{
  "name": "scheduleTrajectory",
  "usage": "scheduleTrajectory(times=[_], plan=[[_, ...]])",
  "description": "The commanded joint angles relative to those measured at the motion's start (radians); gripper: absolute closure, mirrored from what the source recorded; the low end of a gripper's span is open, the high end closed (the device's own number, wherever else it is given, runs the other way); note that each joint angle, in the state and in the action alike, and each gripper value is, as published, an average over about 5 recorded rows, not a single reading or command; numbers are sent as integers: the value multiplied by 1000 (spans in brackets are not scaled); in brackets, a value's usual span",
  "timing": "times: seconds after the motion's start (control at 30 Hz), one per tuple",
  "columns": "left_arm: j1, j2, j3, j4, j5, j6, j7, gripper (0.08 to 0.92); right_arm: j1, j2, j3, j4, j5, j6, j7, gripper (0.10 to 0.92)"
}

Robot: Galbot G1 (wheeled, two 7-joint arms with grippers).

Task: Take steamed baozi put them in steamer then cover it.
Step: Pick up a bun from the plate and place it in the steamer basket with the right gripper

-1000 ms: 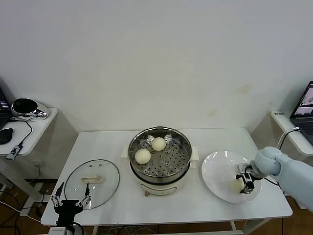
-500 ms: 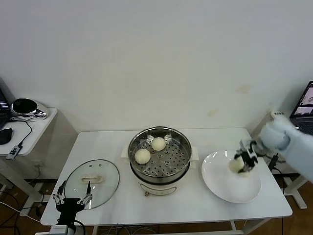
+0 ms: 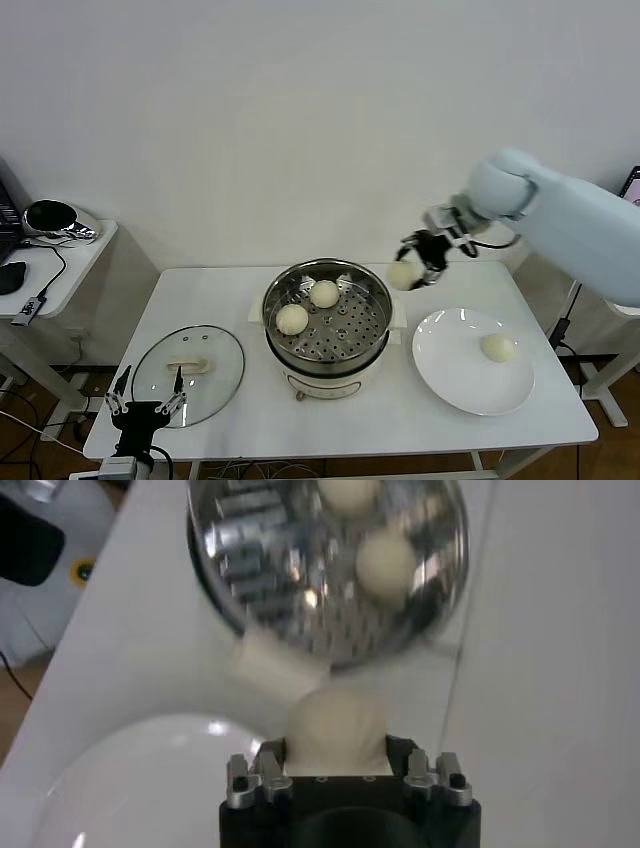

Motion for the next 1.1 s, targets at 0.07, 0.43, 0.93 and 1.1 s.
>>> scheduleTrajectory(times=[0.07,0.43,0.93,1.1], plan=[[0,-3,-10,-10,-3,0,-2,177,105,279,-184,-23,-22,212,39,392],[0,-12,-23,-16,-12,0,-5,177,16,344,-255,-33,-234,439,85,386],[5,-18,-24,-18,-12,-10,-7,177,-16,331,-289,15,-263,526,102,373],[6,-19,-23,-16,-12,-10,-7,177,-25,326,-289,15,-269,533,102,305]])
